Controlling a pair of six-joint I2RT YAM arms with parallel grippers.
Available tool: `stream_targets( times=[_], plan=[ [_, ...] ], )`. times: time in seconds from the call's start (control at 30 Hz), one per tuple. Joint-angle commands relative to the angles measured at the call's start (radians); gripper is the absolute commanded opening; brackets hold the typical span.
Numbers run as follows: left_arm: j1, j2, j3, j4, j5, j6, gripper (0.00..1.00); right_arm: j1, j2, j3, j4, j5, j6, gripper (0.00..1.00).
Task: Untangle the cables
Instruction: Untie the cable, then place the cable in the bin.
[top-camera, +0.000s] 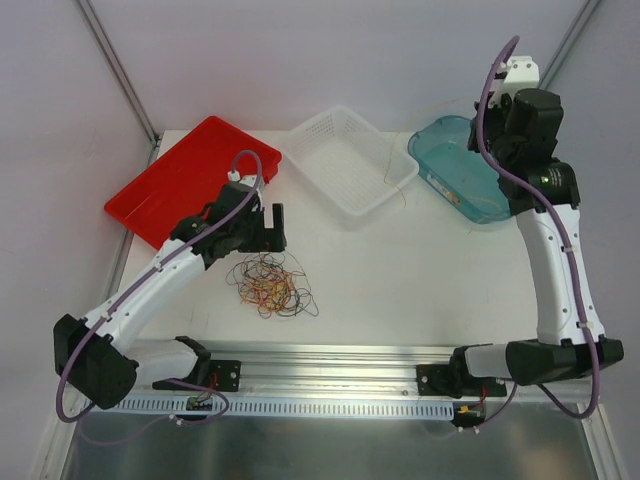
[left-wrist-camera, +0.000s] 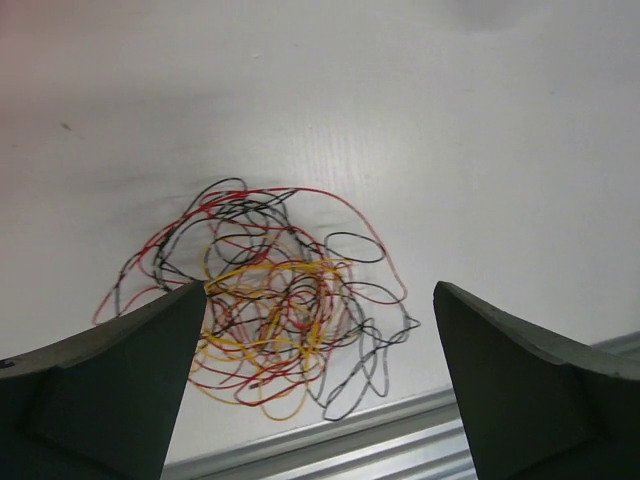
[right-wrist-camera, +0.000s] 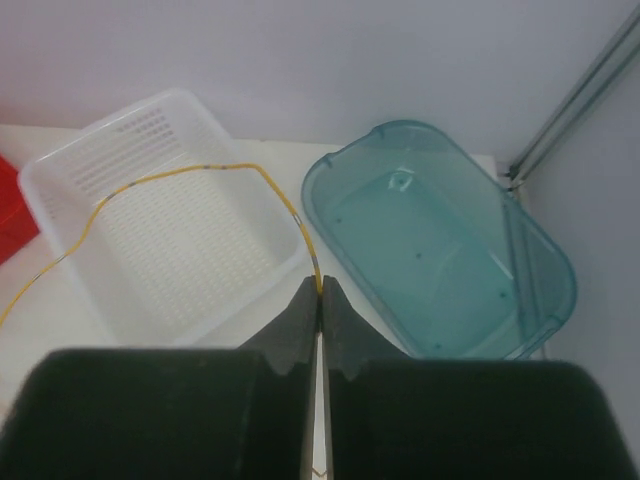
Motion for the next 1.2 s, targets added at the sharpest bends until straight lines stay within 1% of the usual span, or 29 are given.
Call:
stream_targets(
  times=[0.0, 0.17, 0.2, 0.27, 0.4, 0.5, 0.6, 0.63, 0.77, 0.83, 0.97, 1.03, 1.07, 1.1, 1.17],
  plan=[
    [0.035, -0.065, -0.074, 0.000, -0.099, 0.136, 0.99, -0.059, 0.077, 0.048, 0.166, 0.090, -0.133, 0.01],
    [0.058, -0.148, -0.249, 0.098, -0.147, 0.171, 0.99, -0.130, 0.191, 0.091, 0.264, 0.071, -0.167, 0.01],
    [0.058, -0.154, -0.259, 0.104, -0.152, 0.173, 0.99, -0.154, 0.226, 0.097, 0.302, 0.067, -0.170, 0.01],
    [0.059, -0.151, -0.250, 0.107, -0.161, 0.174, 0.99, -0.174, 0.264, 0.110, 0.332, 0.055, -0.175, 0.01],
    [0.058, -0.124, -0.240, 0.110, -0.227, 0.191, 0.99, -0.251, 0.352, 0.141, 0.405, 0.015, -0.150, 0.01],
    [0.058, -0.110, -0.240, 0.110, -0.236, 0.190, 0.99, -0.298, 0.431, 0.153, 0.448, -0.015, -0.121, 0.01],
    [0.059, -0.093, -0.240, 0.110, -0.241, 0.194, 0.99, -0.329, 0.517, 0.187, 0.454, -0.058, -0.090, 0.01],
    [0.058, -0.082, -0.240, 0.110, -0.244, 0.196, 0.99, -0.334, 0.563, 0.196, 0.456, -0.072, -0.080, 0.01],
    [0.058, -0.052, -0.231, 0.109, -0.253, 0.206, 0.99, -0.337, 0.655, 0.195, 0.451, -0.083, -0.070, 0.01],
    [0.058, -0.039, -0.230, 0.109, -0.248, 0.208, 0.99, -0.338, 0.685, 0.177, 0.454, -0.071, -0.063, 0.01],
    [0.059, -0.026, -0.230, 0.110, -0.238, 0.206, 0.99, -0.357, 0.731, 0.124, 0.448, -0.048, 0.005, 0.01],
    [0.058, -0.020, -0.228, 0.109, -0.222, 0.206, 0.99, -0.363, 0.761, 0.126, 0.419, -0.061, 0.025, 0.06],
    [0.059, -0.018, -0.228, 0.110, -0.218, 0.205, 0.99, -0.367, 0.771, 0.132, 0.389, -0.061, 0.032, 0.12],
    [0.059, -0.018, -0.228, 0.109, -0.215, 0.205, 0.99, -0.369, 0.786, 0.137, 0.376, -0.064, 0.043, 0.27],
    [0.059, -0.019, -0.225, 0.109, -0.208, 0.202, 0.99, -0.370, 0.789, 0.144, 0.340, -0.071, 0.042, 0.37]
  ],
)
